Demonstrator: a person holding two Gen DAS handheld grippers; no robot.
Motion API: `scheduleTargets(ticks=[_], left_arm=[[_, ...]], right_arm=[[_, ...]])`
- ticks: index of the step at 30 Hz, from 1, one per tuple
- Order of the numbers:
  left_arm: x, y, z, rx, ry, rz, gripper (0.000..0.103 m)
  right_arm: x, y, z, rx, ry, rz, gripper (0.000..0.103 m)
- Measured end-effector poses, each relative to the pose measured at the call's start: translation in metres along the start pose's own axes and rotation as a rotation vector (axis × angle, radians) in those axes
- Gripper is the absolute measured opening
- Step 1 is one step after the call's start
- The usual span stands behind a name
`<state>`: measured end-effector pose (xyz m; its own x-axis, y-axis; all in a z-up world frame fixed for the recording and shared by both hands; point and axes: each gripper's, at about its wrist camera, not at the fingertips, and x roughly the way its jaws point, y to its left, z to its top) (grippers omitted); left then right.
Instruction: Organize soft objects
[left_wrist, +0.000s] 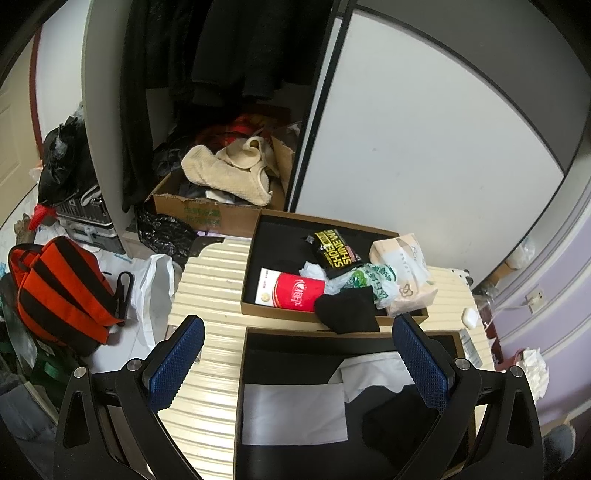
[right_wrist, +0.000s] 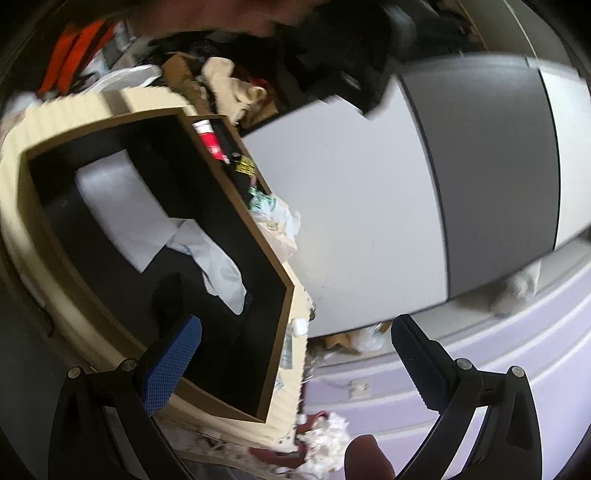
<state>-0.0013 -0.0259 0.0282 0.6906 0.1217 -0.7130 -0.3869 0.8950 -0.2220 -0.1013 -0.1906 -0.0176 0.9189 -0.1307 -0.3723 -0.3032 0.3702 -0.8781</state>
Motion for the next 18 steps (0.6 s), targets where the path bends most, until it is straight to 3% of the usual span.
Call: scheduleTargets(ticks=[5,9,18], left_arm=[[0.002,0.001,-0.001,0.008,0.003,0.005,0.101],[0.005,0.001,-0.003,0.015,0.01,0.012,0.101],[0.007,-0.001,-0.004,0.026,0.013,0.026,0.101]], right_arm=[[0.037,-0.047,-0.005,0.181,0.144,0.123,0.102],[0.033,-0.033,-0.019,0.022,0.085,0.0,0.102],[0.027,-0.016,-0.025,-0.077,0.064,0.031,0.102]])
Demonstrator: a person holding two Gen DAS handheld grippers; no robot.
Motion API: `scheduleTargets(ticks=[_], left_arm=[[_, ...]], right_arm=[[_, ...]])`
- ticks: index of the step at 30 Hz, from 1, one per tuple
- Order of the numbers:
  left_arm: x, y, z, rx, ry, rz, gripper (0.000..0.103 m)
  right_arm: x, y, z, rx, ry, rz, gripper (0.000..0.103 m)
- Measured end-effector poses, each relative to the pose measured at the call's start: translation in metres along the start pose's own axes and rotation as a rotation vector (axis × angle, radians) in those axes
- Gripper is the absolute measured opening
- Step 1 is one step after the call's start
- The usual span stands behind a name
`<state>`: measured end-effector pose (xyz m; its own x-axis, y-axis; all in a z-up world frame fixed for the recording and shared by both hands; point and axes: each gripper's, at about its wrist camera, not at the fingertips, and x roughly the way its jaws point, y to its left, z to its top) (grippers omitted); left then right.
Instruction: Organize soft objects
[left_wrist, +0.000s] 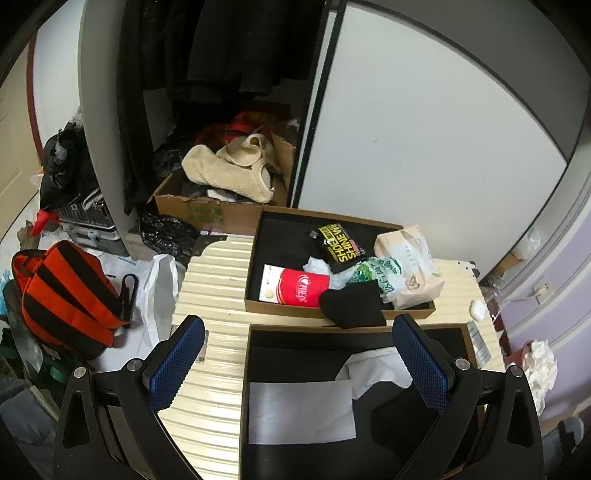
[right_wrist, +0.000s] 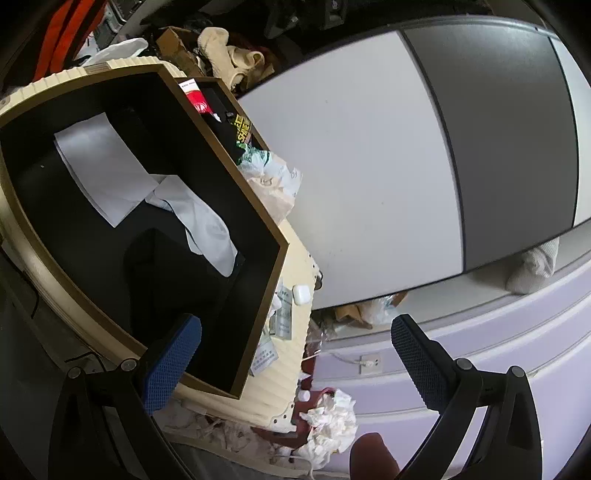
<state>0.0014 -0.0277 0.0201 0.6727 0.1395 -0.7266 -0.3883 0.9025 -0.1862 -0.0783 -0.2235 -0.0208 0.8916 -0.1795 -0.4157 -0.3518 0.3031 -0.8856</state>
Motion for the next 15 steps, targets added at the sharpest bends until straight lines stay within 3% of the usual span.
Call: scheduleTargets(ticks=[6,15], left_arm=[[0.005,0.004,0.001,-0.038,0.017,-0.016,0.101],[0.0,-0.007,0.0,0.006,-0.003,-0.009,0.101]], right_arm=[[0.009,-0.003,-0.029,-0.094,0.043,-0.052,0.102],[0.015,-0.02,-0.019,-0.011,0.069,-0.051,0.102]])
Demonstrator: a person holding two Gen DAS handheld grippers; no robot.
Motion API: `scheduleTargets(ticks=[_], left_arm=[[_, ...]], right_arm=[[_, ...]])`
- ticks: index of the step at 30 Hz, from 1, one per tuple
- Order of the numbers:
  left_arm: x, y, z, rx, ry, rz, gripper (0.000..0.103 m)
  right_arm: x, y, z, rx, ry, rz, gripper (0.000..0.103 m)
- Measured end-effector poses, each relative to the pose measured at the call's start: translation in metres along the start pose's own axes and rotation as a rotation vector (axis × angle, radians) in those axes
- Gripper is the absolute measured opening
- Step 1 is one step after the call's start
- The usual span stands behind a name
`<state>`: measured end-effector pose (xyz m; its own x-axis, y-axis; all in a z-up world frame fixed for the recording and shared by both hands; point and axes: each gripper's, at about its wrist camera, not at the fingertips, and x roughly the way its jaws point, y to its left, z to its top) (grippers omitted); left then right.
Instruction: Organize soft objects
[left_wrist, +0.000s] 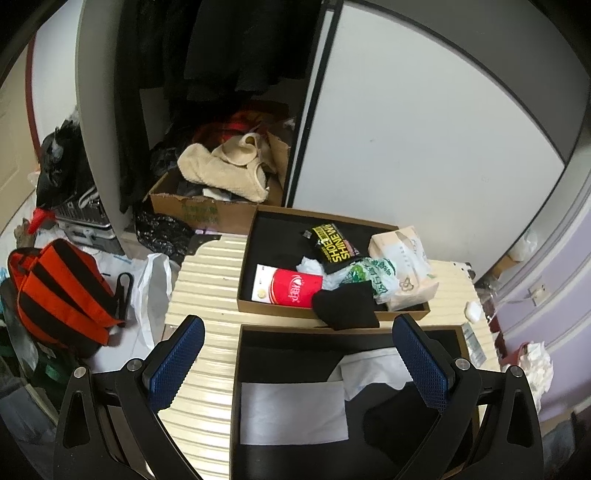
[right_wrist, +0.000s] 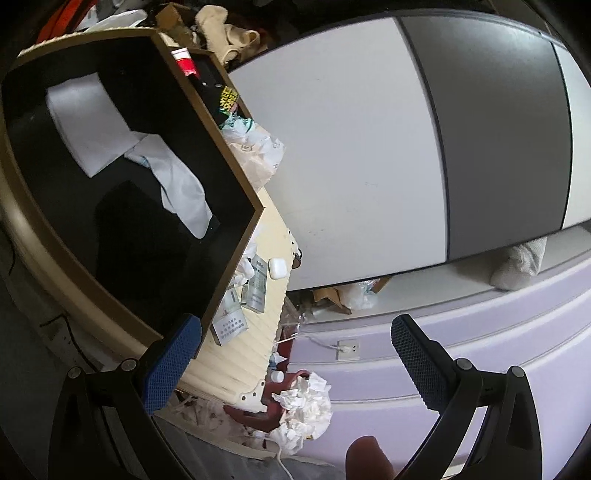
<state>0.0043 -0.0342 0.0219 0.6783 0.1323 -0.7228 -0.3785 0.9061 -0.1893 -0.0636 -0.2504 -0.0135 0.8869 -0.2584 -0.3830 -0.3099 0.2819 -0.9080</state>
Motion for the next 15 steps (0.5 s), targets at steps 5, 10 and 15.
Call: scheduleTargets(ticks=[5,10,15], left_arm=[[0.002,0.0,-0.001,0.01,-0.001,0.018,0.101],[0.012,0.0,-0.004,0.016,0.025,0.042,0.101],[0.011,-0.004,-0.005,0.024,0.027,0.04,0.101]], right_arm=[[0.008,-0.029,0.004,0.134,0.003,0.085,0.102],[0.02,-0.04,0.008,0.23,0.048,0.234,0.102],[-0.017,0.015,0.01,0.069,-0.044,0.164,0.102]])
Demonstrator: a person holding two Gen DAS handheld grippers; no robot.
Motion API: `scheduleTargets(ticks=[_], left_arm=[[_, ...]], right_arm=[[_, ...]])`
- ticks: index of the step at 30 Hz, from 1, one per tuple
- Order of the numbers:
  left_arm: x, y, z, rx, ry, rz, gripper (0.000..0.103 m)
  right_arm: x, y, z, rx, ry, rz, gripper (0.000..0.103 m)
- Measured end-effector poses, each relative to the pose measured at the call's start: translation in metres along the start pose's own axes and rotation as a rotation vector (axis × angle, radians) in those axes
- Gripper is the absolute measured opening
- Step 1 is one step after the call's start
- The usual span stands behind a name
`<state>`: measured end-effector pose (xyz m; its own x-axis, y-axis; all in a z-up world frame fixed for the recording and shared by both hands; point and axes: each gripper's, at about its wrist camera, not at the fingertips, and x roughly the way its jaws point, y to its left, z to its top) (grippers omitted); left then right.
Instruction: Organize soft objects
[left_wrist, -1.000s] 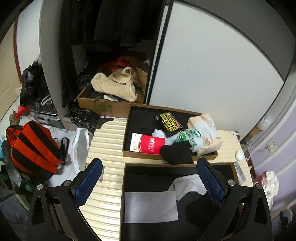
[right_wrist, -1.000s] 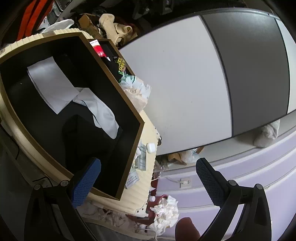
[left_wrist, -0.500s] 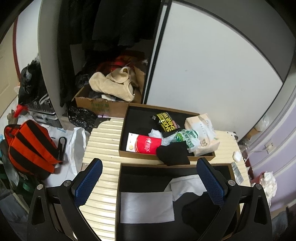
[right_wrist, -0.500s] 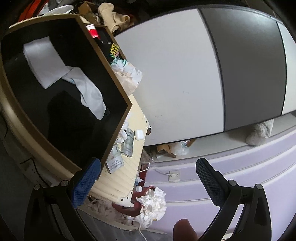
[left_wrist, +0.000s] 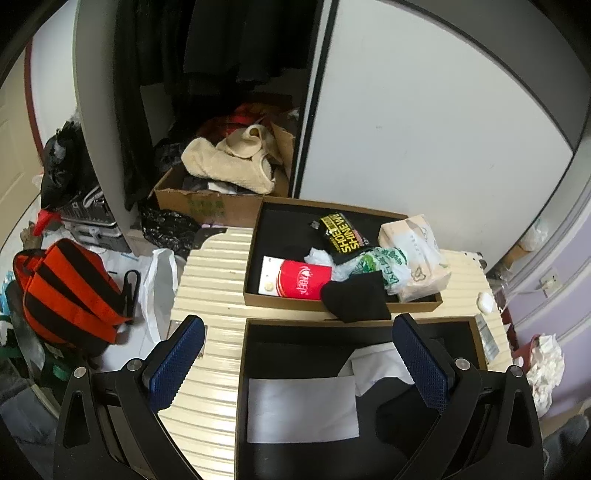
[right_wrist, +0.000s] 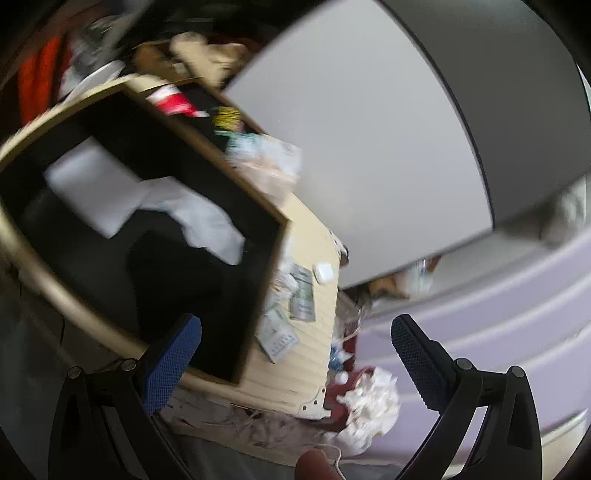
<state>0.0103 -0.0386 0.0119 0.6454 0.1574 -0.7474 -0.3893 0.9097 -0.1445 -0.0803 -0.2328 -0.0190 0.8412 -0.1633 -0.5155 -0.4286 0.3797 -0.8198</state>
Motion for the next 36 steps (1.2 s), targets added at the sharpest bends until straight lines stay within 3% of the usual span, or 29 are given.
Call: scheduleTargets(ticks=[3,5,23,29,36], left_arm=[[-0.004,-0.002,-0.001,0.03,-0.018,0.019,0.101],[-0.005,-0.001,0.0,0.026,-0.019,0.015,0.101],[-0.006,0.003,0.003,-0.006,-0.015,-0.004,0.101],[-0.006,0.004,0.002,-0.006,-0.016,-0.003,0.101],[-0.006,0.004,0.002,-0.003,-0.014,-0.001,0.101]], right_arm=[[-0.023,0.033,-0.003,-0.142,-0.114,-0.096,0.102],[-0.025,0.039,-0.008,-0.174,-0.136,-0.125,0.102],[-0.013,0.046,-0.009,-0.218,-0.087,-0.139,0.102],[-0.001,0.009,-0.002,-0.044,-0.001,-0.04,0.102],[0.017,-0.036,0.0,0.176,0.091,0.015,0.102]])
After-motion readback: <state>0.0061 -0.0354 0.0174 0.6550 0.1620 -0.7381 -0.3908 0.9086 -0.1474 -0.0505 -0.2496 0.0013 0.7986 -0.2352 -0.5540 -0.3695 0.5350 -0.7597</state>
